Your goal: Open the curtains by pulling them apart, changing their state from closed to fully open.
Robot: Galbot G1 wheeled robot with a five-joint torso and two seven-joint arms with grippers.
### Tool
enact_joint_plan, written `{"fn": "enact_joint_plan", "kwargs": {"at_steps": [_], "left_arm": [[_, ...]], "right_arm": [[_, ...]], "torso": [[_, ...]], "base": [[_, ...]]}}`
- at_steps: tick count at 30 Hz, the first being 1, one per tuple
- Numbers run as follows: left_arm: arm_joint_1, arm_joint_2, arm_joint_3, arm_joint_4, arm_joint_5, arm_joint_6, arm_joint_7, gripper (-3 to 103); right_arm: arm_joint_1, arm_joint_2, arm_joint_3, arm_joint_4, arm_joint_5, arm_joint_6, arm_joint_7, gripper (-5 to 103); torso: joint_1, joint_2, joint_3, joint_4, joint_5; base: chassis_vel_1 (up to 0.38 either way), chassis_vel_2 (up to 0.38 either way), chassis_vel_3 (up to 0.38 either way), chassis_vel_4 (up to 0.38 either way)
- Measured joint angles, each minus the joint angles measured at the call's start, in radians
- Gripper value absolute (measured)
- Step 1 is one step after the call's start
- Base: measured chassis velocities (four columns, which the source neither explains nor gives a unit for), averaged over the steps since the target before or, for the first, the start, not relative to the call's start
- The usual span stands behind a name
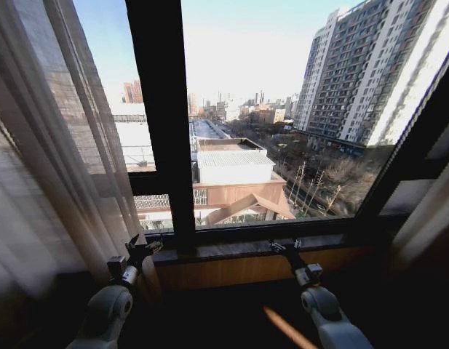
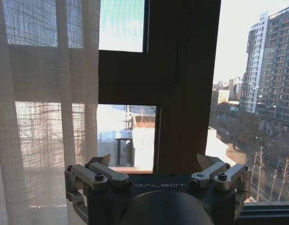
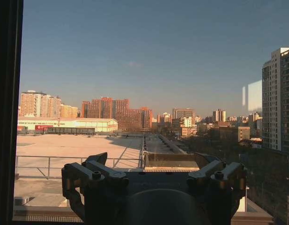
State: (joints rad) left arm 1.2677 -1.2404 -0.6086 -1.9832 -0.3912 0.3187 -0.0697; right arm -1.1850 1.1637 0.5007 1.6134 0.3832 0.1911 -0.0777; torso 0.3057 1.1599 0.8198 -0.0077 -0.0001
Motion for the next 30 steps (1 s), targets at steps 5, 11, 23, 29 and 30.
{"fn": "enact_joint_plan", "kwargs": {"at_steps": [5,11,23,29,30], "left_arm": [[-0.041,0.05,-0.021,0.11,0.032,-0.141,0.001,100],[-0.057,0.074,-0.033,0.19,0.051,-0.252,0.007,100],[-0.051,0.09,-0.056,0.3,0.078,-0.475,0.032,100],[-0.046,0.088,-0.058,0.296,0.079,-0.476,0.029,100],[-0.042,0.087,-0.06,0.292,0.08,-0.475,0.025,100]], "right_arm": [[0.0,0.0,0.0,0.0,0.0,0.0,0.0,100],[0.0,0.0,0.0,0.0,0.0,0.0,0.0,100],[0.0,0.0,0.0,0.0,0.0,0.0,0.0,100],[0.0,0.0,0.0,0.0,0.0,0.0,0.0,100],[0.0,0.0,0.0,0.0,0.0,0.0,0.0,100]], "torso": [[0.0,0.0,0.0,0.0,0.0],[0.0,0.0,0.0,-0.0001,0.0003],[0.0,0.0,0.0,0.0,0.0],[0.0,0.0,0.0,-0.0001,0.0001],[0.0,0.0,0.0,-0.0001,0.0]], "base": [[0.0,0.0,0.0,0.0],[0.0,0.0,0.0,0.0],[0.0,0.0,0.0,0.0],[0.0,0.0,0.0,0.0],[0.0,0.0,0.0,0.0]]}}
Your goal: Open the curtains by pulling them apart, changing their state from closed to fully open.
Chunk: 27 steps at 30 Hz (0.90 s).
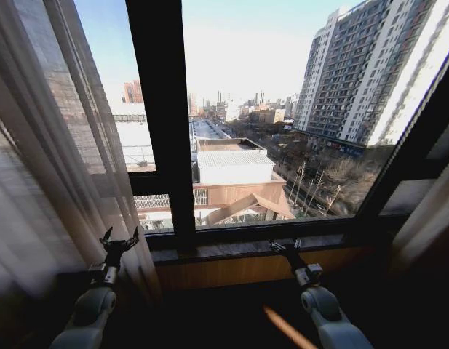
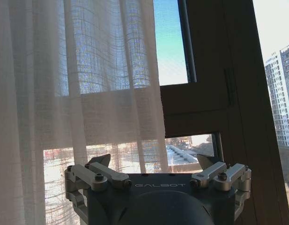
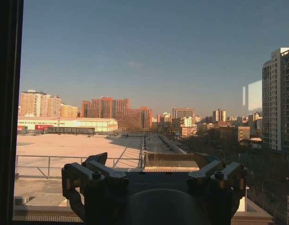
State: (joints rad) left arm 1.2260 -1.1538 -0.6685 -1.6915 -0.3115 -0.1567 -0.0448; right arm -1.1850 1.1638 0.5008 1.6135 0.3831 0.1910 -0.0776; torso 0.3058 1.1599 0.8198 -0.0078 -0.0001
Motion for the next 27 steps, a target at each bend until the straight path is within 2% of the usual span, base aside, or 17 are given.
{"fn": "enact_joint_plan", "kwargs": {"at_steps": [4,7,8,15,27], "left_arm": [[0.041,-0.017,-0.021,-0.059,0.001,0.021,-0.045,100],[0.106,-0.043,-0.062,-0.141,0.001,0.062,-0.129,100],[0.11,-0.044,-0.065,-0.141,0.001,0.061,-0.135,100],[0.082,-0.028,-0.041,-0.109,-0.016,0.049,-0.137,100],[0.053,-0.029,-0.008,-0.069,-0.013,0.049,-0.136,100]], "right_arm": [[0.0,0.0,0.0,0.0,0.0,0.0,0.0,100],[0.0,0.0,0.0,0.0,0.0,0.0,0.0,100],[0.0,0.0,0.0,0.0,0.0,0.0,0.0,100],[0.0,0.0,0.0,0.0,0.0,0.0,0.0,100],[0.0,0.0,0.0,0.0,0.0,0.0,0.0,100]], "torso": [[0.0,0.0,0.0,-0.0002,0.0],[0.0,0.0,0.0,0.0005,0.0006],[0.0,0.0,0.0,0.0007,0.0006],[0.0,0.0,0.0,-0.0002,0.0],[0.0,0.0,0.0,0.0001,0.0001]], "base": [[0.0,0.0,0.0,0.0],[0.0,0.0,0.0,0.0],[0.0,0.0,0.0,0.0],[-0.026,0.053,0.046,-0.041],[-0.01,0.013,0.008,-0.017]]}}
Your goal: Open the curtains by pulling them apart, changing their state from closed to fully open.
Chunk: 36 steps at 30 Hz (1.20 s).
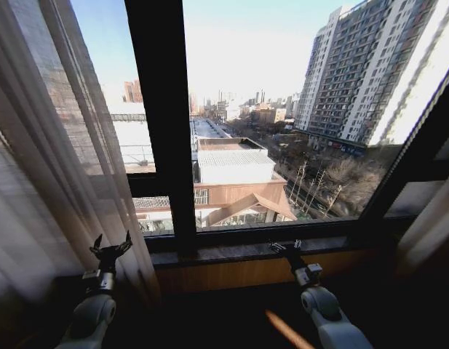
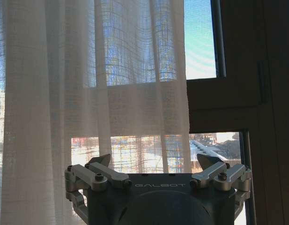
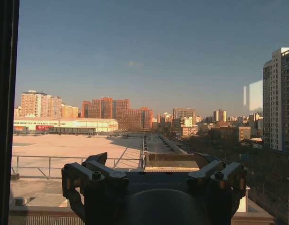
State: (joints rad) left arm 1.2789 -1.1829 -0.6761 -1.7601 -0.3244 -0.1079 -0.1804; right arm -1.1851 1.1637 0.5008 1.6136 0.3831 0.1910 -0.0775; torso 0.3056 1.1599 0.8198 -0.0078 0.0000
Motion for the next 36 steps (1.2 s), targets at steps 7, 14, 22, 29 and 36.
{"fn": "enact_joint_plan", "kwargs": {"at_steps": [7,14,22,29,36], "left_arm": [[-0.03,0.01,0.008,0.038,0.001,0.0,0.0,100],[-0.097,0.024,0.052,0.105,-0.002,-0.003,0.005,100],[-0.188,0.028,0.089,0.17,-0.004,0.001,0.009,100],[-0.208,0.028,0.089,0.203,-0.006,0.0,0.015,100],[-0.264,0.04,0.107,0.258,-0.032,-0.006,0.043,100]], "right_arm": [[0.0,0.0,0.0,0.0,0.0,0.0,0.0,100],[0.0,0.0,0.0,0.0,0.0,0.0,0.0,100],[0.0,0.0,0.0,0.0,0.0,0.0,0.0,100],[0.0,0.0,0.0,0.0,0.0,0.0,0.0,100],[0.0,0.0,0.0,0.0,0.0,0.0,0.0,100]], "torso": [[0.0,0.0,0.0,0.0001,0.0],[0.0,0.0,0.0,0.0001,0.0],[0.0,0.0,0.0,0.0001,0.0],[0.0,0.0,0.0,0.0001,0.0],[0.001,0.0,0.0,0.0001,-0.0001]], "base": [[0.0,0.0,0.0,0.0],[0.0,0.0,0.0,0.0],[0.0,0.0,0.0,0.0],[-0.027,0.031,0.033,-0.026],[-0.028,0.05,0.043,-0.039]]}}
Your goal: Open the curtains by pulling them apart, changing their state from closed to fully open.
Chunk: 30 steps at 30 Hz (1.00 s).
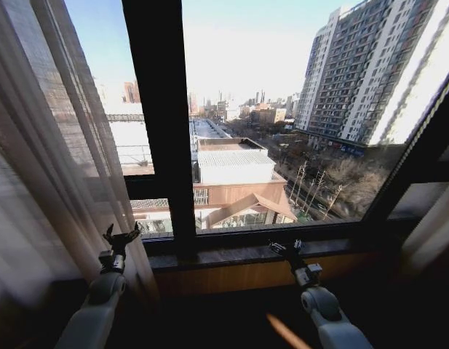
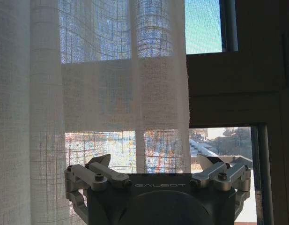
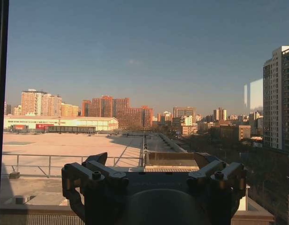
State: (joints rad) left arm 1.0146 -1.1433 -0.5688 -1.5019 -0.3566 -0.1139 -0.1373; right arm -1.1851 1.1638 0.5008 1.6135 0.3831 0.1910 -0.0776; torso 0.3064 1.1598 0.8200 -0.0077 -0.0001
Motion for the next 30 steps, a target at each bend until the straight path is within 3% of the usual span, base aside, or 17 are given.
{"fn": "enact_joint_plan", "kwargs": {"at_steps": [5,11,13,15,18,22,25,30], "left_arm": [[-0.031,0.005,0.006,0.038,-0.003,-0.006,0.023,102],[-0.012,0.0,-0.013,0.039,-0.006,-0.041,0.065,83],[-0.011,0.0,-0.013,0.039,-0.006,-0.043,0.066,83],[-0.004,-0.001,-0.017,0.039,-0.007,-0.053,0.067,66],[-0.001,-0.002,-0.019,0.039,-0.007,-0.058,0.067,61],[0.006,-0.003,-0.025,0.033,-0.009,-0.061,0.067,40],[0.008,-0.003,-0.03,0.033,-0.011,-0.061,0.066,34],[0.011,-0.003,-0.035,0.033,-0.013,-0.061,0.062,13]], "right_arm": [[0.0,0.0,0.0,0.0,0.0,0.0,0.0,100],[0.0,0.0,0.0,0.0,0.0,0.0,0.0,100],[0.0,0.0,0.0,0.0,0.0,0.0,0.0,100],[0.0,0.0,0.0,0.0,0.0,0.0,0.0,100],[0.0,0.0,0.0,0.0,0.0,0.0,0.0,100],[0.0,0.0,0.0,0.0,0.0,0.0,0.0,100],[0.0,0.0,0.0,0.0,0.0,0.0,0.0,100],[0.0,0.0,0.0,0.0,0.0,0.0,0.0,100]], "torso": [[-0.001,0.0,0.0,-0.0002,0.0],[-0.001,0.0,0.0,0.0,0.0001],[-0.001,0.0,0.0,0.0,0.0001],[-0.001,0.0,0.0,0.0001,0.0],[-0.001,0.0,0.0,0.0001,0.0],[-0.001,0.0,0.0,-0.0001,0.0001],[-0.001,0.0,0.0,0.0,0.0],[-0.001,0.0,0.0,-0.0001,0.0001]], "base": [[0.0,0.0,0.0,0.0],[0.0,0.0,0.0,0.0],[0.0,0.0,0.0,0.0],[0.0,0.0,0.0,0.0],[0.0,0.0,0.0,0.0],[0.0,0.0,0.0,0.0],[0.0,0.0,0.0,0.0],[0.0,0.0,0.0,0.0]]}}
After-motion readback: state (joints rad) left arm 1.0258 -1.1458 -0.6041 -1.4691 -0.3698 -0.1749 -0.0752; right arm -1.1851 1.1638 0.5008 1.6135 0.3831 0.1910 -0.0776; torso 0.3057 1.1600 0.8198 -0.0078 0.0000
